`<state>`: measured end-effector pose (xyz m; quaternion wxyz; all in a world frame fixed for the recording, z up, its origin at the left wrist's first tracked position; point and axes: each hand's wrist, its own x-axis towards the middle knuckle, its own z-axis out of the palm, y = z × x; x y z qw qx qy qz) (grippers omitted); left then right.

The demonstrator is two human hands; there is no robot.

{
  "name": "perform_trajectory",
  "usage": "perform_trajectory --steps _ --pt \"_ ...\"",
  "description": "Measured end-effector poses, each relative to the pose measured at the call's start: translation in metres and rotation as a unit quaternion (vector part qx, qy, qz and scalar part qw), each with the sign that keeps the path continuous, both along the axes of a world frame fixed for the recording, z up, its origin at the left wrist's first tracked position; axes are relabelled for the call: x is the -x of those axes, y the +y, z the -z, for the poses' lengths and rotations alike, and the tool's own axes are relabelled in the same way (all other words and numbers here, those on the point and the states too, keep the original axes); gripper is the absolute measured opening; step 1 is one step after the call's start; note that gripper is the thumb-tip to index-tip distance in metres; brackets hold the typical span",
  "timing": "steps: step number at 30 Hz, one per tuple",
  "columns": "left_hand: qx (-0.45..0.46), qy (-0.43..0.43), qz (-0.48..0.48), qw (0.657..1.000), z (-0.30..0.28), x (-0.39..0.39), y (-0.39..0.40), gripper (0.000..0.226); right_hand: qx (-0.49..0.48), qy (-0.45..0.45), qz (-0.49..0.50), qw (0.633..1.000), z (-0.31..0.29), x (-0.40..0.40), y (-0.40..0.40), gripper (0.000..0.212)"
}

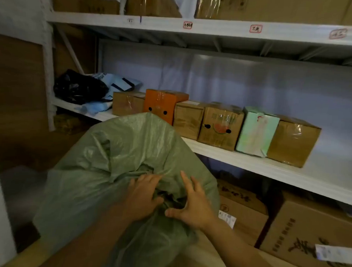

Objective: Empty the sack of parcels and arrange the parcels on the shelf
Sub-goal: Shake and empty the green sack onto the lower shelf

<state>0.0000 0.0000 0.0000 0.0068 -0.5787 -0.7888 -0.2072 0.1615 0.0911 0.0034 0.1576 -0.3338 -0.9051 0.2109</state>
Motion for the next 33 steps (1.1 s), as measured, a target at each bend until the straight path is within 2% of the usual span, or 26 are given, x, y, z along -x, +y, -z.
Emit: perform_trajectory --steps 2,4,6,9,12,14,15,16,17,18,20,21,22,24,26,30,33 --pt "-0.055 0.008 0.003 0.998 0.001 0.017 -0.003 0.07 0.043 0.03 -0.002 0.999 0.007 0.014 0.001 0.126" --pt "-0.094 0.039 -0.035 0.994 0.001 0.038 -0.004 0.07 0.052 0.053 0.011 0.997 0.014 0.029 0.001 0.131" --pt "-0.097 0.067 -0.081 0.99 -0.002 0.059 -0.002 0.077 0.056 0.082 0.029 0.995 0.018 0.046 0.005 0.134" --pt "-0.017 0.073 -0.114 0.991 -0.006 0.089 0.004 0.089 0.074 0.093 0.056 0.991 0.022 0.068 0.013 0.14" --pt "0.056 0.003 -0.114 0.992 -0.001 0.107 0.012 0.1 0.113 0.099 0.065 0.987 0.028 0.09 0.013 0.145" --pt "0.087 -0.065 -0.12 0.987 0.004 0.114 0.017 0.096 0.135 0.103 0.074 0.983 0.037 0.104 0.011 0.148" --pt "0.095 -0.077 -0.124 0.985 0.006 0.116 0.02 0.085 0.145 0.104 0.082 0.981 0.042 0.11 0.011 0.145" --pt "0.086 -0.074 -0.125 0.986 0.007 0.119 0.021 0.066 0.14 0.103 0.094 0.98 0.045 0.113 0.009 0.137" --pt "0.069 -0.063 -0.122 0.988 0.007 0.12 0.022 0.047 0.115 0.092 0.113 0.983 0.049 0.116 0.01 0.118" --pt "0.041 -0.061 -0.114 0.991 0.005 0.12 0.023 0.033 0.073 0.079 0.133 0.985 0.05 0.118 0.012 0.09" --pt "-0.013 -0.077 -0.077 0.994 0.0 0.118 0.025 0.025 0.057 0.097 0.194 0.975 0.038 0.118 0.02 0.025" --pt "-0.036 -0.09 -0.059 0.994 -0.004 0.115 0.026 0.025 0.091 0.147 0.215 0.961 0.026 0.118 0.024 0.008" --pt "-0.064 -0.106 -0.047 0.991 -0.009 0.113 0.028 0.026 0.129 0.211 0.227 0.942 0.014 0.117 0.028 0.016" --pt "-0.115 -0.145 -0.029 0.982 -0.023 0.107 0.032 0.034 0.207 0.322 0.201 0.902 -0.017 0.115 0.031 0.016" --pt "-0.154 -0.181 -0.009 0.971 -0.038 0.101 0.035 0.033 0.264 0.373 0.152 0.876 -0.039 0.115 0.027 0.02" --pt "-0.189 -0.221 0.039 0.956 -0.053 0.08 0.035 0.029 0.431 0.397 0.066 0.808 -0.054 0.105 0.004 0.021" --pt "-0.174 -0.272 0.089 0.942 -0.053 0.065 0.036 0.021 0.452 0.375 0.003 0.809 -0.049 0.102 -0.011 0.031"
